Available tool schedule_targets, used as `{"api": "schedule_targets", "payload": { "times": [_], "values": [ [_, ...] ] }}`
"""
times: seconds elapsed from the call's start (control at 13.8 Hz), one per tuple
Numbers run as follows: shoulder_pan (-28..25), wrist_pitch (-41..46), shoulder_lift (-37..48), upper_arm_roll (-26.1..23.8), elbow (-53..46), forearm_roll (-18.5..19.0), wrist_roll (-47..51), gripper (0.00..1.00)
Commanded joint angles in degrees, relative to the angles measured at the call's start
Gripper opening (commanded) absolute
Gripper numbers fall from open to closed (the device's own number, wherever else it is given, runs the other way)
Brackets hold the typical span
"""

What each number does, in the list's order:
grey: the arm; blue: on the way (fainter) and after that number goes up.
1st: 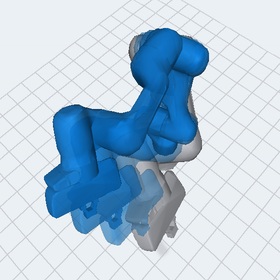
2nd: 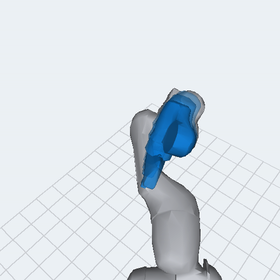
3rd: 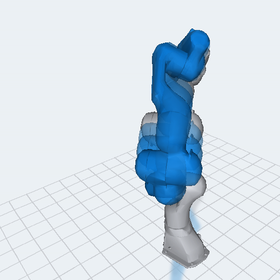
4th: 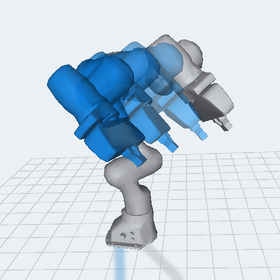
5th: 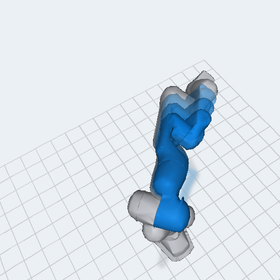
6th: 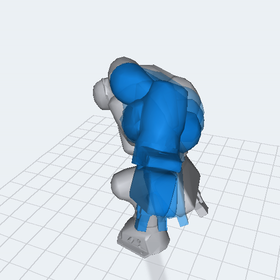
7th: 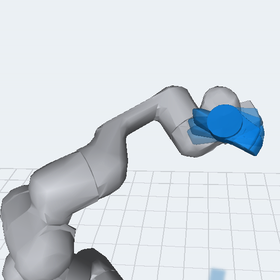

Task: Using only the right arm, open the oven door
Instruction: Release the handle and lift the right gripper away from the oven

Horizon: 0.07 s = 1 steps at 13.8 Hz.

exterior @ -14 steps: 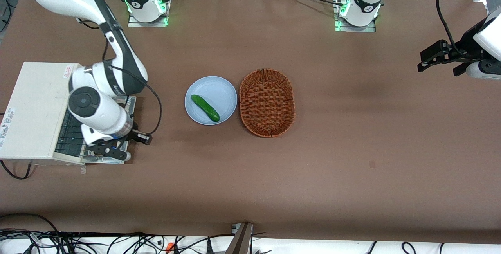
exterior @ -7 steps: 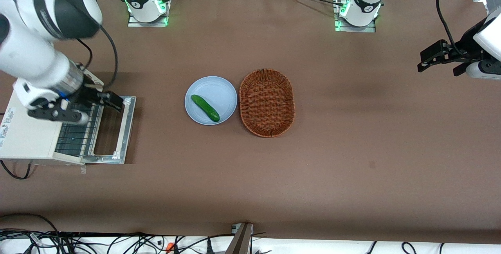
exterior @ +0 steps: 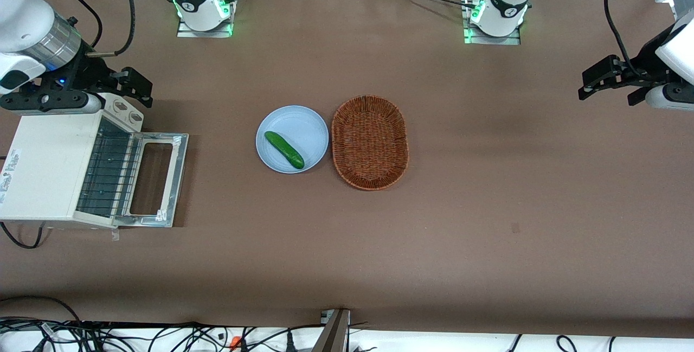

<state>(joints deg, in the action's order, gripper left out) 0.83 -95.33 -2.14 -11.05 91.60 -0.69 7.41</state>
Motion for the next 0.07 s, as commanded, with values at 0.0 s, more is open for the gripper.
{"api": "schedule_targets", "payload": {
  "times": [0.0],
  "values": [
    [1.1,0.49,0.82,0.15,0.95,-1.78,-2.84,1.0]
  ]
}}
